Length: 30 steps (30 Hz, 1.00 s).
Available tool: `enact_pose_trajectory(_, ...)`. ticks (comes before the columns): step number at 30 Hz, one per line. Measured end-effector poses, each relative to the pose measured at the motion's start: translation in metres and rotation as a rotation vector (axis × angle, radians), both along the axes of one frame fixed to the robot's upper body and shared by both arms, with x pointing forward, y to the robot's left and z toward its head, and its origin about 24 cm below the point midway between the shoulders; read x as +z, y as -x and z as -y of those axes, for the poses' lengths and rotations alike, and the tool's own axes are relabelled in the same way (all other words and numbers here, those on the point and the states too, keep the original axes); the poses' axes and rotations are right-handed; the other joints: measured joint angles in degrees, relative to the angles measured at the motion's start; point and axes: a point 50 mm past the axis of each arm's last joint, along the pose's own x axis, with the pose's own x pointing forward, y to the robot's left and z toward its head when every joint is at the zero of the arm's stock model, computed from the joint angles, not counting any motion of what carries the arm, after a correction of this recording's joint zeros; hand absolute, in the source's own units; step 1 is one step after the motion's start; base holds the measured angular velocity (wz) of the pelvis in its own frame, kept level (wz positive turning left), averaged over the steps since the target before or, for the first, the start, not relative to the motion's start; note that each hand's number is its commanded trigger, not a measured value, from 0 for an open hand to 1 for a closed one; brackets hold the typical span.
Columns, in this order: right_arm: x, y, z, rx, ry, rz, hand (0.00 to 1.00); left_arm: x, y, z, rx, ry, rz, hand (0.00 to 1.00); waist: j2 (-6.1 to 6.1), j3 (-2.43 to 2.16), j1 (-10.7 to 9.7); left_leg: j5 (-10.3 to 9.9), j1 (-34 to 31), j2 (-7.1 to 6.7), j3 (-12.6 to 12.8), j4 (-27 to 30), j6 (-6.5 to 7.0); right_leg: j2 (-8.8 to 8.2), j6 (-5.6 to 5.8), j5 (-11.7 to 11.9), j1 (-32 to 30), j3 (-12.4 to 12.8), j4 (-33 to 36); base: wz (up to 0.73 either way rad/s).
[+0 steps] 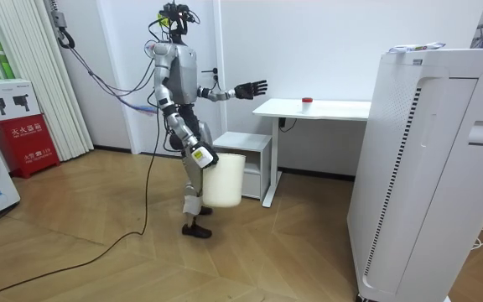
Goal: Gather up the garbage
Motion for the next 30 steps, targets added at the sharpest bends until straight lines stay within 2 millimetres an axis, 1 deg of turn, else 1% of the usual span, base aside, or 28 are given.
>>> enact_pose_trajectory(2, 0.001, -0.001, -0.001, 0.009, -0.001, 0.005, 1.0, 0.0, 0.0, -0.001, 0.0, -0.003, -0.002, 0.0, 0.39, 0.21, 0.03, -0.7, -0.16, 0.33, 0.06, 1.31, -0.28, 0.02, -0.25, -0.92, -0.07, -0.7, 0.59, 0.0)
enact_pose_trajectory(4, 0.0, 0.0, -0.004, 0.022, -0.007, -0.003, 1.0, -0.002, 0.003, -0.004, 0.006, -0.011, -0.013, 0.0, 0.44, 0.22, 0.36, -2.01, -1.24, 0.68, 0.29, 7.13, -1.02, 0.0, -0.85, -3.27, -0.11, -0.64, 3.53, -0.12)
enact_pose_trajectory(5, 0.0, 0.0, -0.004, 0.022, -0.008, -0.003, 1.0, -0.003, 0.004, -0.004, 0.008, -0.011, -0.017, 0.0, 0.41, 0.2, 0.39, -2.05, -1.97, 0.73, 0.22, 9.47, -1.07, -0.03, -0.98, -3.74, -0.05, -0.44, 4.14, -0.19)
enact_pose_trajectory(6, 0.0, 0.0, -0.003, 0.021, -0.004, -0.001, 1.0, -0.004, 0.005, -0.004, 0.01, -0.01, -0.023, 0.0, 0.82, 0.15, 0.19, -2.05, -3.83, 1.13, -0.06, 14.79, -1.08, 0.05, -1.33, -4.54, 0.43, -0.35, 4.85, -0.14)
enact_pose_trajectory(7, 0.001, 0.0, -0.001, 0.021, 0.007, -0.002, 1.0, -0.005, 0.006, -0.003, 0.009, -0.006, -0.025, 0.0, 1.81, 0.05, 0.08, -1.9, -5.94, 2.0, -0.18, 20.63, -1.27, 0.32, -1.84, -4.91, 1.15, -0.03, 5.12, -0.14)
enact_pose_trajectory(8, 0.001, 0.0, 0.0, 0.022, 0.011, -0.002, 1.0, -0.005, 0.006, -0.003, 0.008, -0.005, -0.026, 0.0, 2.16, 0.05, 0.08, -1.42, -7.25, 2.43, -0.27, 23.6, -1.42, 0.65, -2.05, -5.15, 1.29, 0.35, 5.57, -0.14)
enact_pose_trajectory(9, 0.001, 0.0, 0.0, 0.025, 0.015, -0.003, 1.0, -0.006, 0.006, -0.003, 0.008, -0.003, -0.031, 0.0, 1.9, 0.42, 0.33, -0.08, -10.31, 2.52, -0.94, 28.8, -1.49, 0.81, -2.45, -5.94, 2.05, 1.05, 6.49, 0.0)
enact_pose_trajectory(10, 0.0, 0.0, 0.0, 0.019, 0.021, -0.005, 1.0, -0.007, 0.006, -0.002, 0.003, 0.015, -0.035, 0.0, 1.75, 0.27, -0.45, -0.54, -12.75, 0.93, -2.09, 27.84, -1.03, 0.72, -2.52, -6.8, 2.49, 1.95, 6.72, 0.12)
enact_pose_trajectory(11, 0.001, 0.0, 0.001, 0.015, 0.024, -0.005, 1.0, -0.007, 0.006, -0.001, 0.0, 0.022, -0.036, 0.0, 1.67, 0.28, -0.63, -0.66, -14.17, -0.09, -2.44, 26.52, -0.81, 0.64, -2.94, -7.25, 2.58, 2.41, 6.71, 0.12)
enact_pose_trajectory(12, 0.001, 0.0, 0.002, 0.008, 0.032, -0.006, 1.0, -0.008, 0.006, 0.001, -0.004, 0.039, -0.038, 0.0, 1.48, 0.3, -0.24, -0.25, -17.14, -1.67, -3.03, 22.26, -0.85, 0.29, -2.96, -7.67, 2.63, 2.91, 6.73, -0.13)
enact_pose_trajectory(13, 0.0, 0.001, 0.002, 0.006, 0.033, -0.011, 1.0, -0.009, 0.007, 0.0, -0.002, 0.039, -0.042, 0.0, 1.16, 0.24, 0.42, 1.38, -19.23, -2.9, -2.96, 15.55, -1.5, 0.03, -3.01, -8.15, 2.95, 3.01, 6.73, -0.25)
enact_pose_trajectory(14, 0.0, 0.001, 0.001, 0.006, 0.034, -0.014, 1.0, -0.009, 0.007, 0.0, -0.002, 0.038, -0.042, 0.0, 1.11, 0.22, 0.81, 2.84, -19.91, -3.25, -3.06, 11.98, -1.59, 0.0, -3.15, -8.42, 3.11, 2.96, 6.8, -0.29)
enact_pose_trajectory(15, -0.001, 0.002, 0.0, 0.004, 0.035, -0.018, 1.0, -0.009, 0.007, 0.001, -0.003, 0.038, -0.041, 0.0, 1.06, 0.18, 1.33, 6.26, -21.13, -3.45, -3.11, 5.47, -1.21, 0.15, -2.97, -9.41, 3.12, 2.82, 7.4, -0.17)
enact_pose_trajectory(16, -0.002, 0.003, -0.001, 0.002, 0.031, -0.029, 1.0, -0.009, 0.007, 0.002, -0.003, 0.041, -0.042, 0.0, 0.69, 0.18, 1.55, 9.8, -21.91, -3.42, -3.18, 2.47, -0.69, 0.14, -2.48, -10.71, 3.99, 2.77, 7.99, -0.13)
enact_pose_trajectory(17, -0.002, 0.003, -0.002, 0.002, 0.03, -0.035, 1.0, -0.009, 0.007, 0.002, -0.003, 0.04, -0.042, 0.0, 0.37, 0.07, 1.61, 11.37, -21.81, -3.41, -3.17, 2.12, -0.55, 0.0, -2.22, -11.58, 4.24, 2.78, 8.5, 0.04)
enact_pose_trajectory(18, -0.003, 0.004, -0.002, 0.004, 0.031, -0.042, 1.0, -0.009, 0.006, 0.002, -0.005, 0.04, -0.039, 0.0, 0.39, -0.37, 1.61, 14.09, -21.41, -3.83, -2.85, 2.23, 0.36, -0.37, -1.62, -12.88, 4.96, 2.69, 8.72, 0.0)
enact_pose_trajectory(19, -0.002, 0.004, -0.001, 0.005, 0.034, -0.042, 1.0, -0.007, 0.006, 0.001, -0.007, 0.039, -0.034, 0.0, -0.82, -0.39, 1.99, 14.92, -21.26, -4.78, -2.59, 2.74, 1.44, -1.39, -0.98, -13.99, 5.33, 2.66, 8.91, -0.04)
enact_pose_trajectory(20, -0.002, 0.004, 0.0, 0.004, 0.036, -0.043, 1.0, -0.006, 0.006, 0.001, -0.008, 0.037, -0.031, 0.0, -1.28, -0.35, 2.38, 15.04, -21.19, -5.12, -2.27, 3.26, 1.78, -1.92, -0.65, -14.54, 5.56, 2.64, 8.96, -0.21)
enact_pose_trajectory(21, -0.002, 0.005, 0.001, -0.001, 0.042, -0.043, 1.0, -0.007, 0.006, 0.0, -0.01, 0.037, -0.034, 0.0, -1.81, -0.15, 2.98, 14.98, -21.11, -5.7, -1.75, 5.57, 3.63, -2.68, -0.03, -15.21, 6.77, 2.61, 8.44, -0.25)
enact_pose_trajectory(22, -0.002, 0.004, 0.001, -0.006, 0.05, -0.039, 1.0, -0.006, 0.006, 0.001, -0.012, 0.038, -0.032, 0.0, -2.45, -0.09, 3.32, 12.49, -21.18, -6.44, -0.97, 8.02, 4.24, -3.88, 0.74, -16.15, 7.83, 2.18, 8.36, -0.19)
enact_pose_trajectory(23, -0.001, 0.003, 0.002, -0.008, 0.053, -0.034, 1.0, -0.005, 0.004, 0.001, -0.016, 0.037, -0.028, 0.0, -2.64, -0.08, 3.46, 11.21, -21.23, -6.68, -0.29, 8.91, 4.64, -4.6, 1.22, -16.63, 8.18, 1.64, 8.71, -0.15)
enact_pose_trajectory(24, 0.001, -0.001, 0.003, -0.005, 0.056, -0.021, 1.0, -0.003, 0.002, 0.002, -0.022, 0.036, -0.02, 0.0, -2.77, -0.08, 3.62, 8.84, -21.28, -7.52, 0.11, 10.72, 5.09, -6.16, 2.57, -17.54, 7.93, 0.39, 11.54, -0.11)
enact_pose_trajectory(25, 0.002, -0.003, 0.003, -0.003, 0.058, -0.013, 1.0, -0.002, 0.001, 0.002, -0.024, 0.035, -0.015, 0.0, -2.65, -0.11, 3.55, 6.74, -20.95, -8.04, 0.65, 12.67, 5.77, -7.63, 2.93, -17.64, 7.48, -1.11, 16.34, -0.1)
enact_pose_trajectory(26, 0.002, -0.003, 0.003, -0.001, 0.057, -0.013, 1.0, -0.002, 0.001, 0.002, -0.026, 0.034, -0.013, 0.0, -2.75, -0.14, 3.54, 6.04, -20.61, -8.37, 1.08, 13.39, 6.19, -8.52, 3.33, -17.43, 6.75, -1.54, 19.27, 0.0)
enact_pose_trajectory(27, 0.002, -0.004, 0.002, 0.0, 0.055, -0.007, 1.0, -0.002, 0.0, 0.003, -0.03, 0.033, -0.012, 0.0, -2.86, -0.07, 3.41, 4.36, -19.58, -8.85, 1.83, 14.75, 6.91, -10.18, 5.28, -16.31, 5.41, -2.01, 25.06, 0.03)
enact_pose_trajectory(28, 0.004, -0.007, 0.001, 0.005, 0.054, 0.007, 1.0, -0.002, 0.0, 0.004, -0.032, 0.032, -0.012, 0.0, -2.77, -0.08, 3.28, 2.5, -18.62, -9.25, 2.01, 15.74, 7.44, -11.37, 6.39, -14.0, 3.94, -2.28, 30.48, 0.03)
enact_pose_trajectory(29, 0.005, -0.009, 0.0, 0.007, 0.053, 0.015, 1.0, -0.001, 0.0, 0.004, -0.031, 0.032, -0.011, 0.0, -2.65, 0.0, 3.2, 1.82, -18.07, -9.38, 1.99, 16.12, 7.69, -11.71, 6.44, -12.48, 3.28, -2.3, 32.77, 0.04)
enact_pose_trajectory(30, 0.006, -0.011, 0.0, 0.009, 0.052, 0.025, 1.0, -0.001, -0.001, 0.003, -0.029, 0.031, -0.009, 0.0, -2.41, 0.06, 3.27, 0.55, -16.83, -9.68, 1.71, 16.25, 8.03, -12.63, 6.54, -8.98, 2.22, -2.85, 36.65, 0.07)
